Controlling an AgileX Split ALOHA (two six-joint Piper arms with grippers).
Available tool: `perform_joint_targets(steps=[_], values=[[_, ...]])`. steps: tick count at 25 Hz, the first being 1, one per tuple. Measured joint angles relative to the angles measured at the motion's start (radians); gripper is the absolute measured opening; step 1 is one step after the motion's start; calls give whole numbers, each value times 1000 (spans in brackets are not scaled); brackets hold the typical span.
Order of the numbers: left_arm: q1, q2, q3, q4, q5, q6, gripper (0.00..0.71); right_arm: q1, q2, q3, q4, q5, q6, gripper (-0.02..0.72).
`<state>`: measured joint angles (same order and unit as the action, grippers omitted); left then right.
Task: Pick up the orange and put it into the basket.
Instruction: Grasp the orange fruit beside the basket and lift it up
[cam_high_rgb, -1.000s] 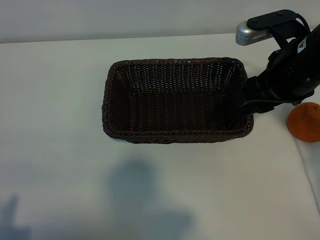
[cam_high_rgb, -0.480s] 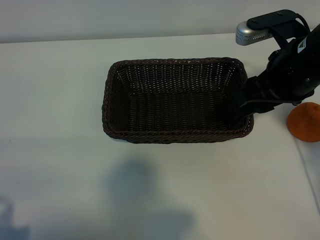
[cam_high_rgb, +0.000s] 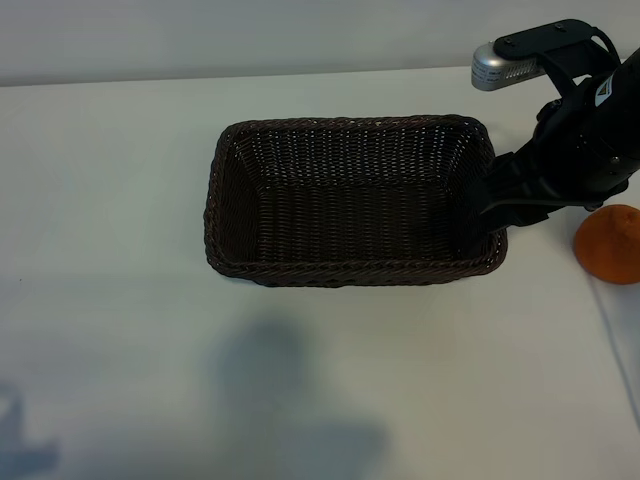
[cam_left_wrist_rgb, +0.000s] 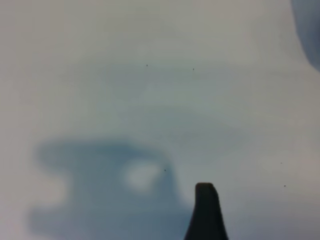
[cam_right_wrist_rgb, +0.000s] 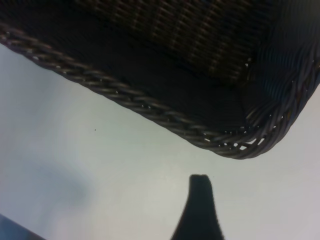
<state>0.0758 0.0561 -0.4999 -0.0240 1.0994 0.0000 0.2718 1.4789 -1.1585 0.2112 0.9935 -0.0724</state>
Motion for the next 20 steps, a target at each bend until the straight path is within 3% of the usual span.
perform_joint_targets(steps=[12, 15, 20], values=[[0, -9, 0, 0, -6, 0, 501, 0, 0, 0, -27, -31, 7, 549], [0, -35, 0, 0, -6, -5, 500, 0, 0, 0, -103, -58, 72, 549], [-6, -64, 0, 0, -6, -5, 500, -5, 6, 0, -299, -75, 251, 549]])
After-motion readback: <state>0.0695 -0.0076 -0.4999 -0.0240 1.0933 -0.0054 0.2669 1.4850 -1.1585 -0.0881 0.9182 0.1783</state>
